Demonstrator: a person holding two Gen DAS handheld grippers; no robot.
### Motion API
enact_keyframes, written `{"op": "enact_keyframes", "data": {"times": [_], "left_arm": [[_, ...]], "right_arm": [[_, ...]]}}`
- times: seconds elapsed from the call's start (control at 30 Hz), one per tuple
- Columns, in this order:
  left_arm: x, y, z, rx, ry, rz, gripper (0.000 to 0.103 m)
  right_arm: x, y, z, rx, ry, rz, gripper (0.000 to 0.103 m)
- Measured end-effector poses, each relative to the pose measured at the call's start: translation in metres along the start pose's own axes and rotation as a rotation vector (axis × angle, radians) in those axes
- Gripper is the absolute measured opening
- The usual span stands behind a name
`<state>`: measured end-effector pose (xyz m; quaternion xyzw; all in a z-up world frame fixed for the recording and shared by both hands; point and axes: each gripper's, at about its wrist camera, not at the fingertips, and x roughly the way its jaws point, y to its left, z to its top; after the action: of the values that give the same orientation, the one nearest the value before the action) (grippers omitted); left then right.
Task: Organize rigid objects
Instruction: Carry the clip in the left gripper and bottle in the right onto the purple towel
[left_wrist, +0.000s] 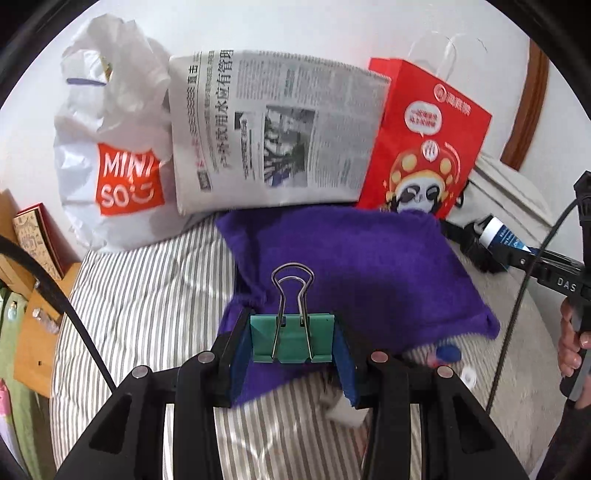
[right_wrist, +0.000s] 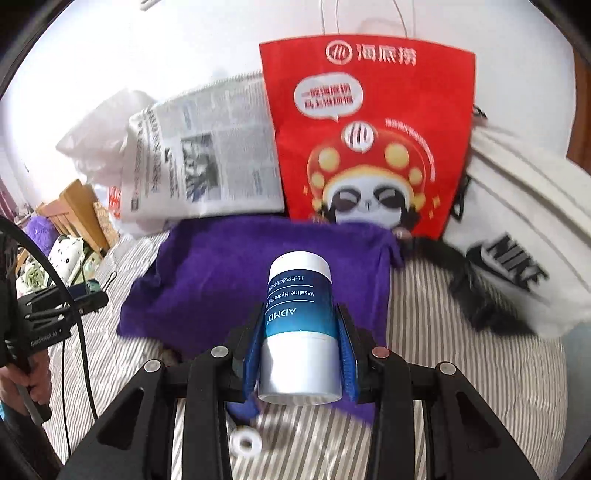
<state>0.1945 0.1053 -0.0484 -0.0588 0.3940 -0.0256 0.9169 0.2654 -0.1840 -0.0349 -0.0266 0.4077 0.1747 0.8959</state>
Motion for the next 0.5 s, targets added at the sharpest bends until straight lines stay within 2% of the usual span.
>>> {"op": "enact_keyframes", "data": {"times": [0.27,0.37,0.5], "left_arm": [[0.034,0.005,0.036,-0.035,-0.001,-0.016,0.039],[0.055,0.002,0.047,-0.022,0.006,0.003,0.039],[0.082,0.003,0.054,-0.043,0.018,-0.037,0.039]], "right_arm": [[0.030,-0.017,0.043,0.020,-0.023,-0.008,0.037],[0.048,-0.023,0.044,0.026,0.002,-0.018,0.036],[0.081,-0.027,0.032,0.023,0.068,-0.031,0.036]]}}
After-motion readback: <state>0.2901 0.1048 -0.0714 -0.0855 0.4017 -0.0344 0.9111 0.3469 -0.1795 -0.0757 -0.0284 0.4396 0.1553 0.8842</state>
